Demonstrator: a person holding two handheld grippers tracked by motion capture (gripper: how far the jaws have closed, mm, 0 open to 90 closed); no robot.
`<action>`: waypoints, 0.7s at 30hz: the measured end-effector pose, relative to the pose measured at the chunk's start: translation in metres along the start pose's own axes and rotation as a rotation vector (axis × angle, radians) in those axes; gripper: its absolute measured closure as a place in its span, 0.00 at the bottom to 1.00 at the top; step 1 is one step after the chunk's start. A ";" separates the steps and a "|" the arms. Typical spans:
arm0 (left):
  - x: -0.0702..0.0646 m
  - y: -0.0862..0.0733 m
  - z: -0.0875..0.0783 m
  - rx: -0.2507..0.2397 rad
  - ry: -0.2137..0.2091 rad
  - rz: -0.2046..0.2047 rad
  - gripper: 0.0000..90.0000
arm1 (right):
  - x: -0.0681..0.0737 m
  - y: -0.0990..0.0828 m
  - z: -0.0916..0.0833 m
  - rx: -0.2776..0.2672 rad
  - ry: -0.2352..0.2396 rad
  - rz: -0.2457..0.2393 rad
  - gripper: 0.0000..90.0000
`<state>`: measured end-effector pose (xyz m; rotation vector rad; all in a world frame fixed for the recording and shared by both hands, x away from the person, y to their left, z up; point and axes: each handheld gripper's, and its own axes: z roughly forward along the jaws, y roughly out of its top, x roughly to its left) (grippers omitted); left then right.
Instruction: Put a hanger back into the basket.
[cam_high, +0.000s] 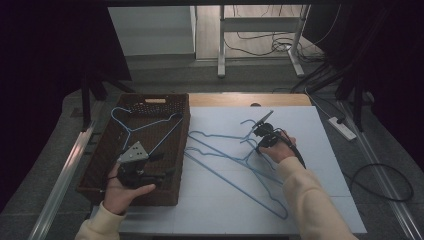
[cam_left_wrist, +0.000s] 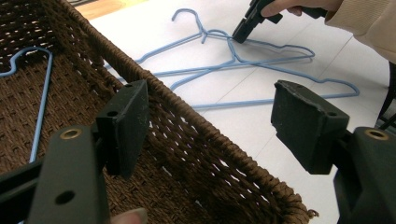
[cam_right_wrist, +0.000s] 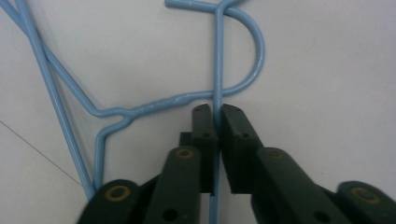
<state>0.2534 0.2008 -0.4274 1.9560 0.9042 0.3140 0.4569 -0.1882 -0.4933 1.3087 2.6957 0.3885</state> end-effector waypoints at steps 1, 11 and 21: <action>0.000 0.000 0.000 0.000 0.000 0.000 0.32 | 0.000 0.000 0.000 0.000 0.000 0.000 0.96; -0.001 0.000 0.001 0.001 0.001 0.002 0.32 | -0.005 -0.001 -0.009 -0.009 0.084 0.085 0.97; -0.008 0.005 -0.001 -0.017 -0.003 0.018 0.32 | -0.010 -0.008 -0.035 -0.119 0.218 0.158 0.98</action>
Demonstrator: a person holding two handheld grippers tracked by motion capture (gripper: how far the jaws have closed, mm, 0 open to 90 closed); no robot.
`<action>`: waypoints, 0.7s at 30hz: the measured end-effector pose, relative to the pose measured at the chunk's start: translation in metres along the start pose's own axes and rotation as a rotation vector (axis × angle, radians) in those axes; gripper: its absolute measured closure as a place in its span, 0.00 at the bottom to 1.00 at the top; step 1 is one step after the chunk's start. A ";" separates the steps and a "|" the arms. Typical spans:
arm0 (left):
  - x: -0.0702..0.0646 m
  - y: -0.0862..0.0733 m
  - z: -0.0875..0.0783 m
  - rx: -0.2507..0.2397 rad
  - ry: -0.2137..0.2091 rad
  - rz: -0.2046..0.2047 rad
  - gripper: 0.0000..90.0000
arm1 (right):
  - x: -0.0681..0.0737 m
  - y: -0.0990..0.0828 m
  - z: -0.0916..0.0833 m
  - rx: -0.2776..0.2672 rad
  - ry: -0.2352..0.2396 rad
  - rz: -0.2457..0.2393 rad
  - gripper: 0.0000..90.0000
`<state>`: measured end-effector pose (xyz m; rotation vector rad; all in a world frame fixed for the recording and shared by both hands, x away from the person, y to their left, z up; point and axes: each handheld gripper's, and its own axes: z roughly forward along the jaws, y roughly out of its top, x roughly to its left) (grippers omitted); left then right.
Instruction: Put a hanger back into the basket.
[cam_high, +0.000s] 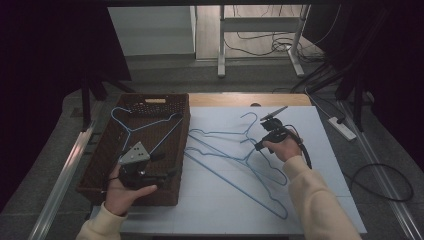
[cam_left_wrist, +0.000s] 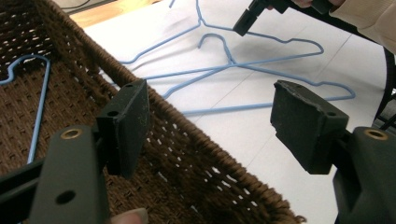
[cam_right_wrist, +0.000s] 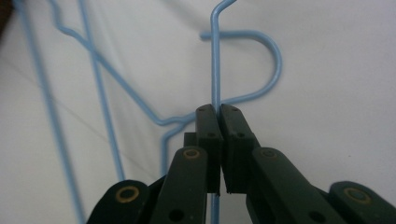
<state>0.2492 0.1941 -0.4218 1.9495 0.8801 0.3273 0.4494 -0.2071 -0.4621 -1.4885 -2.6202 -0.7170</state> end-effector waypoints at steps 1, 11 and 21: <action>-0.001 0.001 0.000 -0.001 -0.002 0.003 0.32 | 0.000 -0.001 -0.003 -0.013 0.014 0.005 0.98; -0.009 0.008 0.002 -0.009 -0.012 0.021 0.32 | 0.008 -0.012 -0.050 -0.184 0.171 0.024 0.98; -0.017 0.015 0.008 -0.003 -0.031 0.044 0.32 | 0.012 -0.020 -0.076 -0.306 0.274 0.056 0.98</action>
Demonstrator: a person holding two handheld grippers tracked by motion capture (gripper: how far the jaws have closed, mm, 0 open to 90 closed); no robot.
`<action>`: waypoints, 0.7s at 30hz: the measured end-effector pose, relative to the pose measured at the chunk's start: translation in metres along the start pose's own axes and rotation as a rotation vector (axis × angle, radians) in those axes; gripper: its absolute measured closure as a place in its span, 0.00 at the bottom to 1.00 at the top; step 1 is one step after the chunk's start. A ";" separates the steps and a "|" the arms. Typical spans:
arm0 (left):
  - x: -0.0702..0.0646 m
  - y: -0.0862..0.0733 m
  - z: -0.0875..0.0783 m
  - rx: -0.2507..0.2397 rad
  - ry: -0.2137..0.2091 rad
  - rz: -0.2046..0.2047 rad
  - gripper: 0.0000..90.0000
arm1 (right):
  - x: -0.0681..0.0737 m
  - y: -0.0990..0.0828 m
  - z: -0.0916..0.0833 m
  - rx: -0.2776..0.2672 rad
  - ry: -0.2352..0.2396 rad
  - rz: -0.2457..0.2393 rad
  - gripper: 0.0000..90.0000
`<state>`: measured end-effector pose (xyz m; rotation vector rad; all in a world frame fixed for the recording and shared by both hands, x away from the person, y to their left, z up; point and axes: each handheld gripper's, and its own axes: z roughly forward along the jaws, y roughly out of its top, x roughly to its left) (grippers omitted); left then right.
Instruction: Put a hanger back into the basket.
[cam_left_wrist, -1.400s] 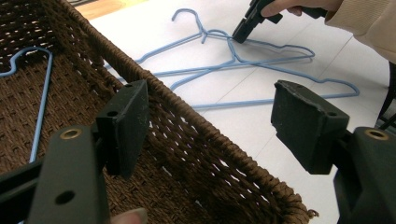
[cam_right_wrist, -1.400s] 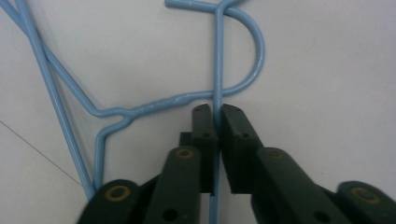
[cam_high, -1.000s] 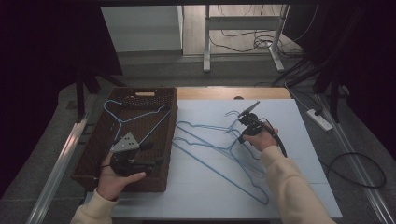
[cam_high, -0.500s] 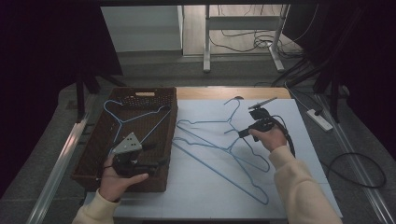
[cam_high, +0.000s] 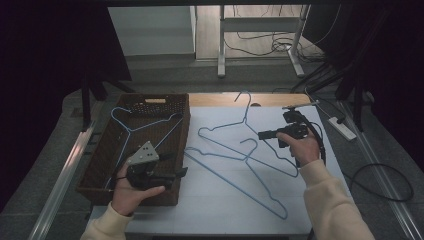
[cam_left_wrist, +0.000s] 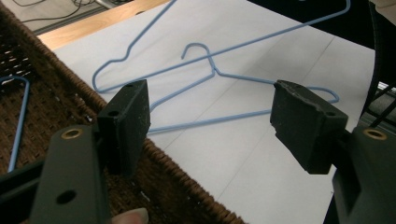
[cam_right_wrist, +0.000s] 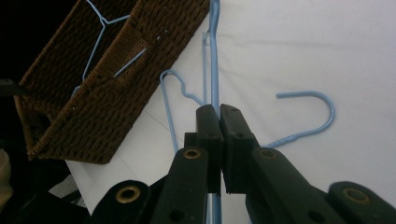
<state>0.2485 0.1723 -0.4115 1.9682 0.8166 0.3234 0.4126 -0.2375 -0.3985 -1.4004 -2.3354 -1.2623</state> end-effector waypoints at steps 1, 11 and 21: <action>0.000 0.001 0.001 0.003 -0.001 0.003 0.32 | 0.000 0.000 -0.001 -0.005 0.002 0.004 0.98; -0.008 0.019 0.014 0.005 -0.041 0.017 0.33 | 0.003 0.005 -0.005 -0.085 -0.008 0.038 0.98; -0.018 0.056 0.059 0.014 -0.115 -0.054 0.34 | 0.023 0.005 0.002 -0.159 -0.004 0.034 0.98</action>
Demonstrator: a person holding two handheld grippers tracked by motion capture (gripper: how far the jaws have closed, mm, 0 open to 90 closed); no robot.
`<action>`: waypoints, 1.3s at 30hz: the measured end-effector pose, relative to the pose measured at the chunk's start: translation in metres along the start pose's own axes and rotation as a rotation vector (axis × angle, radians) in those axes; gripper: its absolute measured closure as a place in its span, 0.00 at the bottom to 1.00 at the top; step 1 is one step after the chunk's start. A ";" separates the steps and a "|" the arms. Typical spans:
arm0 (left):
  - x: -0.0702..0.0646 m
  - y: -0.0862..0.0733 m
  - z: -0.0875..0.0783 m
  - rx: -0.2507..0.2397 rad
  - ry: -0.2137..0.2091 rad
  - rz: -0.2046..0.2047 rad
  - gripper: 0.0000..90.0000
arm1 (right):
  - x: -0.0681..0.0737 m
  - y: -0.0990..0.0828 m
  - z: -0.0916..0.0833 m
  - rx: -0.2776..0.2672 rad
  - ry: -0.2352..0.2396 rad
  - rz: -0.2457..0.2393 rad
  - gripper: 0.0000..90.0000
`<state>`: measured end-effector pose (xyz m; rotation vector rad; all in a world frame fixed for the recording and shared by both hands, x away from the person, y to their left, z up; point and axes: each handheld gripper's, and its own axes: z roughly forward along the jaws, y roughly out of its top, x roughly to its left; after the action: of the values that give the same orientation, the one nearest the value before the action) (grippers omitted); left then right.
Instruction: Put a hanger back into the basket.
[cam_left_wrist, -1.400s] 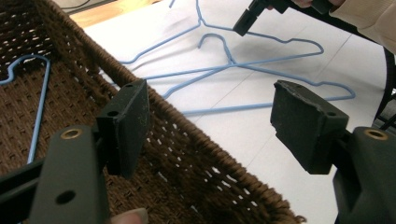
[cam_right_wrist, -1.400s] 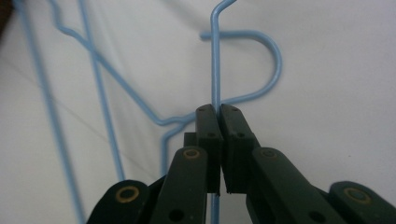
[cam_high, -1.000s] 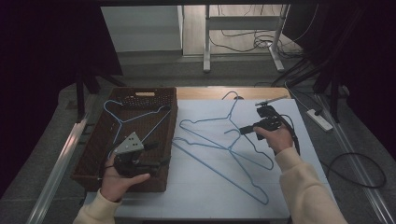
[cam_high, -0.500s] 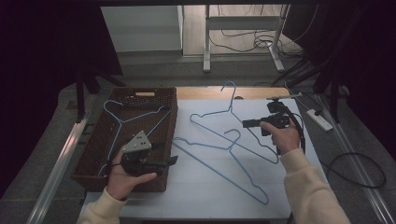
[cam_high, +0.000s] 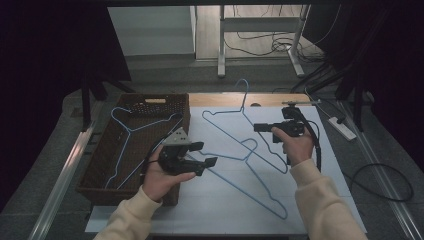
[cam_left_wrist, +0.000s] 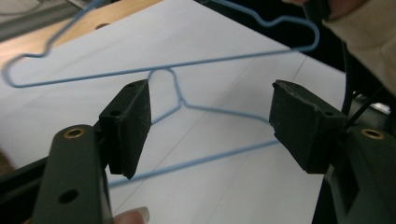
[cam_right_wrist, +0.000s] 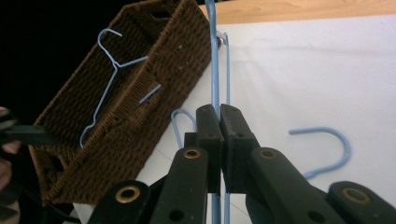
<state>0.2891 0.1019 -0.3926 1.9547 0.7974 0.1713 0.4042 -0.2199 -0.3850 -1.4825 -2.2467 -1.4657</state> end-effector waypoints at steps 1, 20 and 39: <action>0.000 0.000 0.000 0.000 0.000 0.000 0.34 | 0.002 -0.001 0.000 -0.010 0.003 0.001 0.98; -0.006 0.025 0.067 -0.019 -0.046 -0.087 0.37 | 0.036 -0.020 0.006 -0.153 0.004 0.003 0.98; -0.001 0.031 0.087 -0.039 -0.111 -0.156 0.50 | 0.051 -0.034 0.017 -0.259 0.002 -0.025 0.98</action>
<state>0.3401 0.0278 -0.4111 1.8396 0.8627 -0.0145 0.3586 -0.1763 -0.3903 -1.5201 -2.1479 -1.8228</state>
